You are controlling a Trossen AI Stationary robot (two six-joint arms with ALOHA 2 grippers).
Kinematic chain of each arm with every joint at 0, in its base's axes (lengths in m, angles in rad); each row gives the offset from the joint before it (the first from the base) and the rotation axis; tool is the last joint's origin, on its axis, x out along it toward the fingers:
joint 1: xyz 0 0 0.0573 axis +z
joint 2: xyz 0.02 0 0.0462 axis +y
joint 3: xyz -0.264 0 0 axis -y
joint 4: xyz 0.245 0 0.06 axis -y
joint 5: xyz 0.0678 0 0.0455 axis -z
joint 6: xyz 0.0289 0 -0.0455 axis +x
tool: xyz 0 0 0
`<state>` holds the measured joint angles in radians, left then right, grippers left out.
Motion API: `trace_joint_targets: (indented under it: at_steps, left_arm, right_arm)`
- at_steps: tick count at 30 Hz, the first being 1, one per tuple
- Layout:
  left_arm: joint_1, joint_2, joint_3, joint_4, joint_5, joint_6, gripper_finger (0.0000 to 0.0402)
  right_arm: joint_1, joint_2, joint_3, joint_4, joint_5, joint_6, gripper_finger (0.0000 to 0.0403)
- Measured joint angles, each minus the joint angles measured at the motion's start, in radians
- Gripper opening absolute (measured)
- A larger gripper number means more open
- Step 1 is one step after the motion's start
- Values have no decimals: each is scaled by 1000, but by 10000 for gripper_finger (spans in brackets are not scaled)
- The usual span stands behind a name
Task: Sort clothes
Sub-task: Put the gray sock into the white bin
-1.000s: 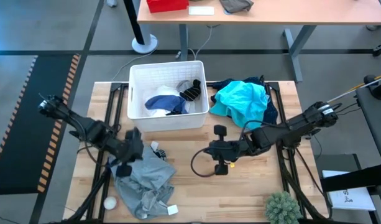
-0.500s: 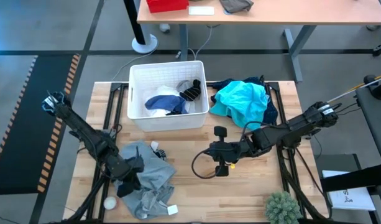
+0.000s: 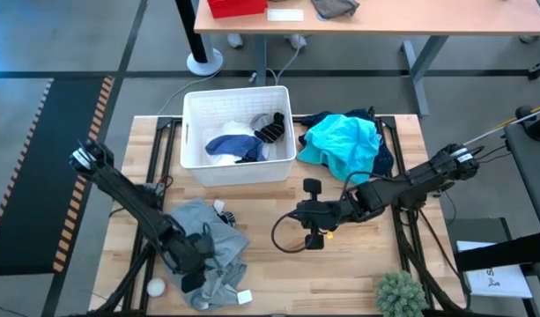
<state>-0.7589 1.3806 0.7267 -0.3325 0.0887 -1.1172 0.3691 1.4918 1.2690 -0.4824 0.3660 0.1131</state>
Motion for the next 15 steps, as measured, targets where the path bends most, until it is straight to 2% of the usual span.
trace_joint_targets:
  at_steps: [8,15]
  left_arm:
    - [0,114,46,28,-37,0,197]
    - [0,226,70,28,-43,1,156]
  right_arm:
    - [6,0,0,-1,1,-3,0]
    - [13,0,0,-2,1,-10,0]
